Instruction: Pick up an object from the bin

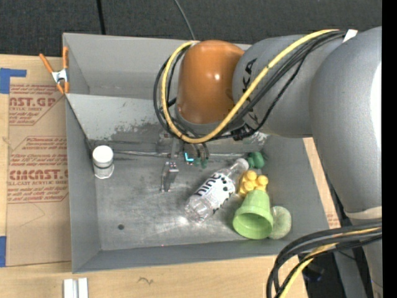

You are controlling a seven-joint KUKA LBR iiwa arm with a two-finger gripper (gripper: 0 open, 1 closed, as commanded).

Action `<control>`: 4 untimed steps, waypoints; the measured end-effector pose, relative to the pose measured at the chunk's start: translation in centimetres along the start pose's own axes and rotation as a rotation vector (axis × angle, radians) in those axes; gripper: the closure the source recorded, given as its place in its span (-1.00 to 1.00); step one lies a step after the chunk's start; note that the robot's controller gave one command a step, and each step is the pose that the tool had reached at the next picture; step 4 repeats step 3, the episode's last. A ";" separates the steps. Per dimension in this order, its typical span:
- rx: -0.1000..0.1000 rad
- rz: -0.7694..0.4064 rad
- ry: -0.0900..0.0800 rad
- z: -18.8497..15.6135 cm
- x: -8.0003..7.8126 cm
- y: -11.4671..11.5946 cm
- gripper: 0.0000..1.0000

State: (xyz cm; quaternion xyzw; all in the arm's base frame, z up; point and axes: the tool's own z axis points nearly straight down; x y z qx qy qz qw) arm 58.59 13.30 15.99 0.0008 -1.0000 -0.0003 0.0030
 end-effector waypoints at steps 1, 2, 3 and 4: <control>-0.001 0.001 -0.007 -0.4 -0.2 -0.1 1.00; -0.001 0.001 -0.007 -0.4 -0.2 -0.1 1.00; 0.001 0.043 -0.002 -5.7 0.6 1.7 1.00; 0.001 0.043 -0.002 -5.7 0.6 1.7 1.00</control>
Offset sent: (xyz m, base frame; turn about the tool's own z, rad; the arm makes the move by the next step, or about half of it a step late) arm 0.0000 0.0000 0.0000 0.0000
